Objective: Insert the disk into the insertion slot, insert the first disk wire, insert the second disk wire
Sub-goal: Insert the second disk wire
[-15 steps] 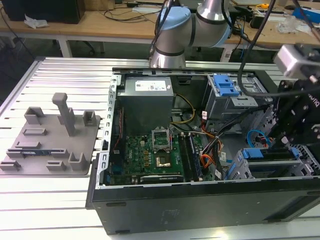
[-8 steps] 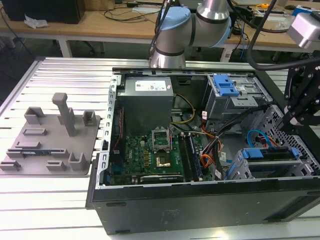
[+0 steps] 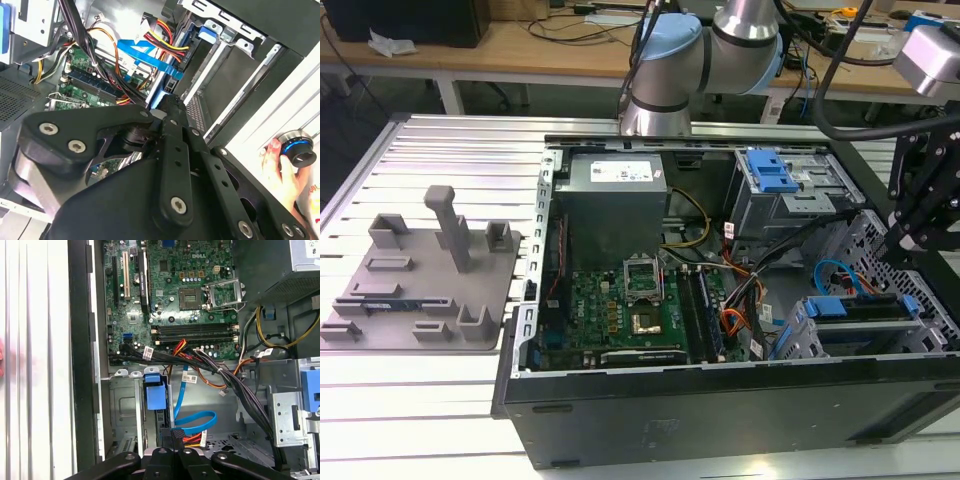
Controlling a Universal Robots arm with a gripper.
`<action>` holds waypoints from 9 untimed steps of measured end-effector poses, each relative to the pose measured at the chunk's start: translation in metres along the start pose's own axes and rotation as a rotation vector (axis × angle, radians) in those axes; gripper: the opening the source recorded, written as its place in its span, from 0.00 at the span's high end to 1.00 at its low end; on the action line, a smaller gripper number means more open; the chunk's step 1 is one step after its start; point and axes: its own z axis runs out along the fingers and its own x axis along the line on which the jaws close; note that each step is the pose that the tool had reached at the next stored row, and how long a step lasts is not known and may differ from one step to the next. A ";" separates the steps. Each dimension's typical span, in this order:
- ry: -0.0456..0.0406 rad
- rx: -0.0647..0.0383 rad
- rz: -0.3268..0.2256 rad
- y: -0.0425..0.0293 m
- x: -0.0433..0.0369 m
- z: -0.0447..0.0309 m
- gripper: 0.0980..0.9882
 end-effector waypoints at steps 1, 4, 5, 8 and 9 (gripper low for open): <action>0.0001 0.000 0.000 0.0001 0.0000 0.0000 0.99; 0.0000 0.000 0.000 0.0003 0.0000 0.0000 0.99; 0.0000 0.000 0.000 0.0003 0.0000 0.0000 0.99; 0.0000 0.000 0.000 0.0004 0.0000 0.0000 0.99; 0.0000 0.000 0.000 0.0005 0.0000 0.0000 0.99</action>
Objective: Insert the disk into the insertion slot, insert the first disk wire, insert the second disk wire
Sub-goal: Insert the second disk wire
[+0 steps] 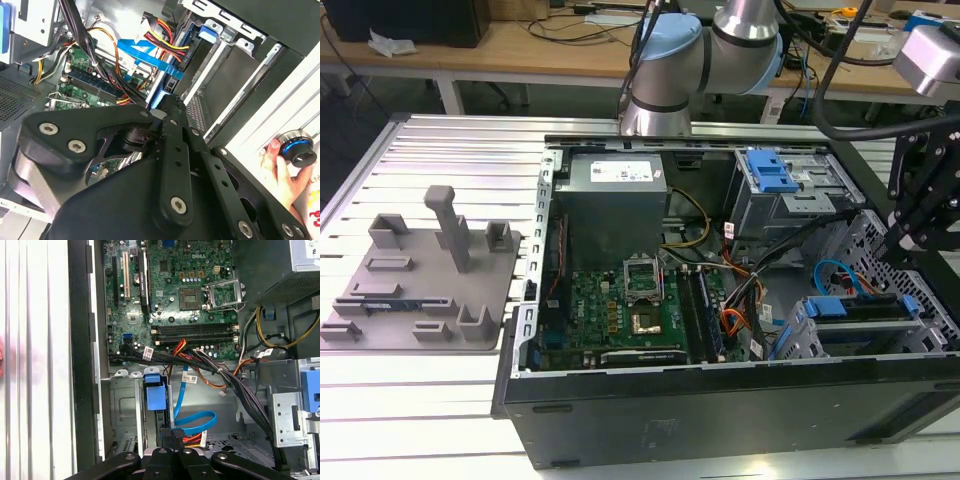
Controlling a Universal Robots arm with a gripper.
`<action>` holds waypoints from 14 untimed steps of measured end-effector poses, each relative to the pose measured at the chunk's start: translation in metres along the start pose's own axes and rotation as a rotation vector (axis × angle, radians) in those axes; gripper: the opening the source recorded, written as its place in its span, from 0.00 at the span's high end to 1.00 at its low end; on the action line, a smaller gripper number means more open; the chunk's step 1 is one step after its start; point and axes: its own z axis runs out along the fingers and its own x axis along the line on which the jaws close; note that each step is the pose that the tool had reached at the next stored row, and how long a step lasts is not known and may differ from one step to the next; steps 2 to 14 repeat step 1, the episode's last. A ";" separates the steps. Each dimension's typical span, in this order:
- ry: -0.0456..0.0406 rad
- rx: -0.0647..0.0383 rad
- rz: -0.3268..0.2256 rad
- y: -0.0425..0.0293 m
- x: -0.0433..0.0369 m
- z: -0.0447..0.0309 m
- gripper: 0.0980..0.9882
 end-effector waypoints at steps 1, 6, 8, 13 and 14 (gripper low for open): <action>0.0000 0.000 0.000 0.0000 0.0000 0.0000 0.99; 0.0000 0.000 0.000 0.0000 0.0000 0.0000 0.99; 0.0000 0.000 0.000 0.0000 0.0000 0.0000 0.99; 0.0000 0.000 0.000 0.0000 0.0000 0.0000 0.99; 0.0000 0.000 0.000 0.0000 0.0000 0.0000 0.99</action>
